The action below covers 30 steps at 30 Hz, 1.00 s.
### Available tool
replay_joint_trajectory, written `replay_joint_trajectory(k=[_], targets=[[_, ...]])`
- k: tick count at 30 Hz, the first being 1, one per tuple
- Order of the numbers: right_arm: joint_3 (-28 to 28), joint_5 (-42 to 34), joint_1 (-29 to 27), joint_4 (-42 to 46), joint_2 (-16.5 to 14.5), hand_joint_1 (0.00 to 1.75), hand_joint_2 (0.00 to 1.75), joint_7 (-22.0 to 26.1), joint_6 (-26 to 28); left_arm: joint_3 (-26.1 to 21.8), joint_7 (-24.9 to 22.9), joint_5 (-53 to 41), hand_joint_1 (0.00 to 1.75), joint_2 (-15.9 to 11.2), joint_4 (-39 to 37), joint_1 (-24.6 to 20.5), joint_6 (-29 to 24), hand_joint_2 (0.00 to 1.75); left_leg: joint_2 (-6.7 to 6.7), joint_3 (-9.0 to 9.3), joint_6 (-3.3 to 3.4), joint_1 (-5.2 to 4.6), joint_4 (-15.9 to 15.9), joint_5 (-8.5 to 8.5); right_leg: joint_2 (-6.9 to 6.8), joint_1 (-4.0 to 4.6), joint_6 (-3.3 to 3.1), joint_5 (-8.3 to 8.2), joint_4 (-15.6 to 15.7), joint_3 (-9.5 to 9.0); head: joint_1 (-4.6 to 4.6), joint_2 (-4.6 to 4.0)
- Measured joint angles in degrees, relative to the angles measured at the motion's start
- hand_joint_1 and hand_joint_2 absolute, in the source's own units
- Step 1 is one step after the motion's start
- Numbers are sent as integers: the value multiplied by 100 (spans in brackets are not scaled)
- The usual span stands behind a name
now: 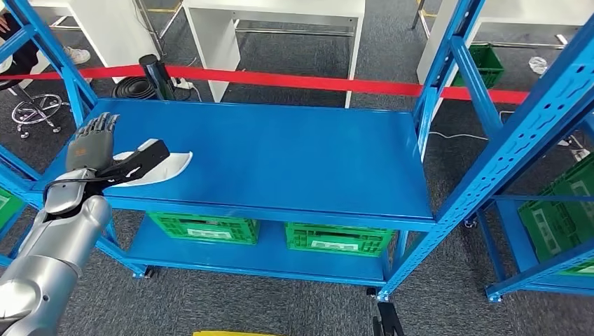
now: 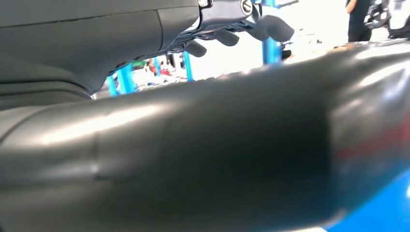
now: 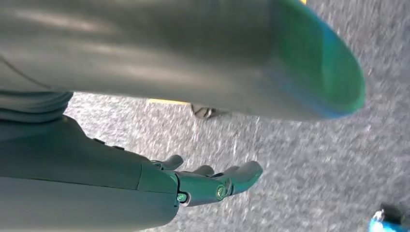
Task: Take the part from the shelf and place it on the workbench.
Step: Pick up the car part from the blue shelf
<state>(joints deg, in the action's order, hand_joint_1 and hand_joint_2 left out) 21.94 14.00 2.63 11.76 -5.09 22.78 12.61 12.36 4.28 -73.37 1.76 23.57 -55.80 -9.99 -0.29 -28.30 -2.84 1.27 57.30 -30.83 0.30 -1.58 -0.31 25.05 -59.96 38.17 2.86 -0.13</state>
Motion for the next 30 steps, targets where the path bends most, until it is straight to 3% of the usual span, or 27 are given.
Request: replay_joint_trajectory(k=[2, 4, 6, 7, 8, 9, 11, 13, 17, 19, 21, 22, 23, 25, 27, 30], targets=[[1, 3, 7, 0, 1, 0, 0, 0, 1, -2, 1, -8, 0, 13, 18, -12, -1, 0, 6, -138, -35, 12, 332, -3, 3, 1, -99, 64, 6, -114, -12, 0], [2, 3, 18, 0, 2, 0, 0, 1, 0, -4, 1, -18, 0, 18, 17, -18, -2, 0, 10, -597, -50, 6, 1074, -165, 11, 8, -158, 150, 15, -236, -26, 0], [2, 3, 16, 0, 2, 0, 0, 0, 0, -6, -1, -22, 0, 18, 7, -3, -2, 0, 9, -1110, -44, -10, 1689, -433, 23, 27, -180, 256, 16, -356, -28, 0], [2, 3, 12, 0, 2, 0, 0, -1, 0, -7, -1, -22, 0, 18, 4, 5, -2, 0, 9, -1266, -23, -20, 1754, -468, 31, 38, -186, 313, 16, -426, -27, 0], [3, 3, 8, 0, 2, 0, 0, -1, 1, -8, -1, -23, 0, 18, 3, 10, -2, 0, 10, -1331, 9, -36, 1635, -382, 37, 48, -189, 371, 17, -502, -27, 0], [3, 3, 7, 0, 2, 0, 0, -1, 1, -10, -1, -25, 0, 18, 3, 11, -2, 0, 10, -1305, 55, -61, 1336, -157, 43, 58, -189, 429, 19, -581, -28, 0], [3, 11, 3, -3, -9, 0, 0, -3, -1, -15, -4, -30, 0, 12, -2, 9, -3, 0, 9, -1158, 172, -143, 560, 490, 56, 69, -169, 537, 26, -709, -32, 0], [3, 29, 2, -7, -23, 0, 0, -9, -1, -18, -19, -40, 0, 4, -8, 8, -17, 0, 0, -1041, 241, -208, 126, 837, 73, 80, -113, 623, 55, -783, -43, 0], [18, 85, 21, -9, -11, 0, 0, -19, 7, -19, -132, -159, 0, 12, 13, -11, -182, 0, -8, -894, 310, -163, 24, 844, 62, 108, -9, 771, -4, -834, -46, 0], [33, 104, 38, -9, -2, 0, 0, -20, 13, -19, -98, -205, 0, 24, 8, -9, -236, 0, -6, -821, 370, -145, -2, 783, 25, 104, 32, 1025, -606, -512, -38, 0], [49, 105, 41, -9, -1, 0, 0, -22, 20, -19, -24, -223, 0, 37, -16, 28, -245, 0, -16, -774, 397, -149, 9, 712, 11, 101, 60, 1239, -1378, -1, -34, 0], [59, 105, 39, -9, -1, 0, 0, -22, 24, -19, 1, -229, 0, 42, -31, 56, -243, 0, -23, -744, 399, -152, 20, 673, 10, 102, 67, 1203, -1559, 175, -34, 0], [71, 105, 38, -9, -1, 0, 0, -20, 25, -19, 16, -233, 0, 44, -42, 78, -241, 0, -30, -708, 395, -152, 36, 633, 9, 102, 68, 1047, -1520, 245, -34, 0], [93, 105, 38, -9, 0, 0, 0, -14, 35, -19, 37, -239, 0, 49, -53, 97, -233, 0, -36, -618, 376, -151, 76, 540, 1, 104, 47, 487, -823, 70, -34, 0], [119, 104, 42, -9, 1, 0, 0, 4, 53, -19, 87, -250, 0, 54, -66, 93, -226, 0, -44, -570, 334, -166, 112, 465, -6, 129, -10, 152, -149, -187, -37, 0], [145, 110, 37, -9, -7, 0, 0, 40, 61, -19, 160, -284, 0, 43, -92, 118, -246, 0, -54, -574, 316, -185, 118, 440, -2, 142, -40, 143, 51, -284, -45, 0]])
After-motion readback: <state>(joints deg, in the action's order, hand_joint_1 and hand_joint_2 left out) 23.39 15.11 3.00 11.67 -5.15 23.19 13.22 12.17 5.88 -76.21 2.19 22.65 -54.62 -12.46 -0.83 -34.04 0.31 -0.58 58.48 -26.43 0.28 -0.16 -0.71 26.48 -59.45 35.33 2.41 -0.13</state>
